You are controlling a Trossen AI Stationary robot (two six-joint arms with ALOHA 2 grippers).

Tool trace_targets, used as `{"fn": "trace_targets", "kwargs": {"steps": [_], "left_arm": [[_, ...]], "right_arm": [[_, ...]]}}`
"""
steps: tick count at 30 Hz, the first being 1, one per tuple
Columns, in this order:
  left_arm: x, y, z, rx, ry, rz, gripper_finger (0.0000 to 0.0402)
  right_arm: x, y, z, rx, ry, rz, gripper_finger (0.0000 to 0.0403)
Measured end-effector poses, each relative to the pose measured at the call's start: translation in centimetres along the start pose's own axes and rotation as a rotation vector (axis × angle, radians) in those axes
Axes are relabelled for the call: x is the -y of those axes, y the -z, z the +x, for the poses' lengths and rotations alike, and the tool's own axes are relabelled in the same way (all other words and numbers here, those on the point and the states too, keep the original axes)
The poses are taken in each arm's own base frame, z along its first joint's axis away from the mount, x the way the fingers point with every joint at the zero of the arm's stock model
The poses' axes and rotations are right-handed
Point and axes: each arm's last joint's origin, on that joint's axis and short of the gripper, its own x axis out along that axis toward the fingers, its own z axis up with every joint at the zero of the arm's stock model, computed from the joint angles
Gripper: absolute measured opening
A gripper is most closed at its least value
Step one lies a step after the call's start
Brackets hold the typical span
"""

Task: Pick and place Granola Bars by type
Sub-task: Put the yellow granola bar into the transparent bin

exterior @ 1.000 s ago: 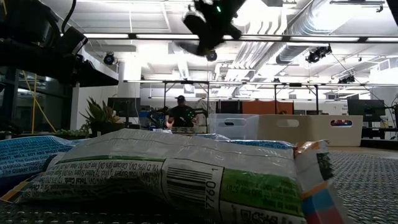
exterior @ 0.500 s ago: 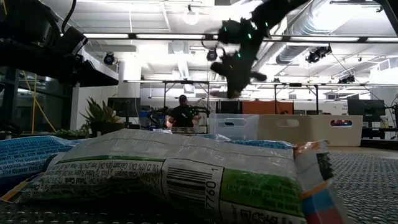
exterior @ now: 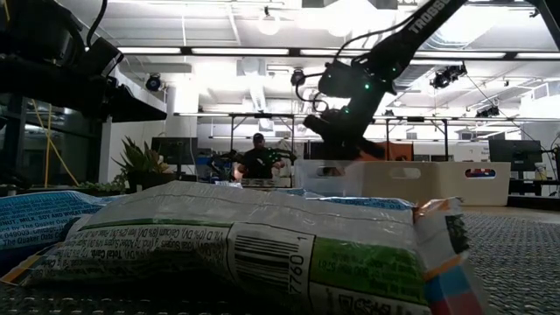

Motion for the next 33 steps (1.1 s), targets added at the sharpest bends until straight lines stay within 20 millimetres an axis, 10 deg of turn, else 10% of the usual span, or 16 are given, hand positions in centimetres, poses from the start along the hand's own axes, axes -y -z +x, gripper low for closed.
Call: {"fn": "trace_targets", "kwargs": {"steps": [33], "left_arm": [[0.0,0.0,0.0,0.000,0.000,0.000,0.0001]], "right_arm": [[-0.8,-1.1,-2.5,0.078,-0.123,-0.168,0.0154]]}}
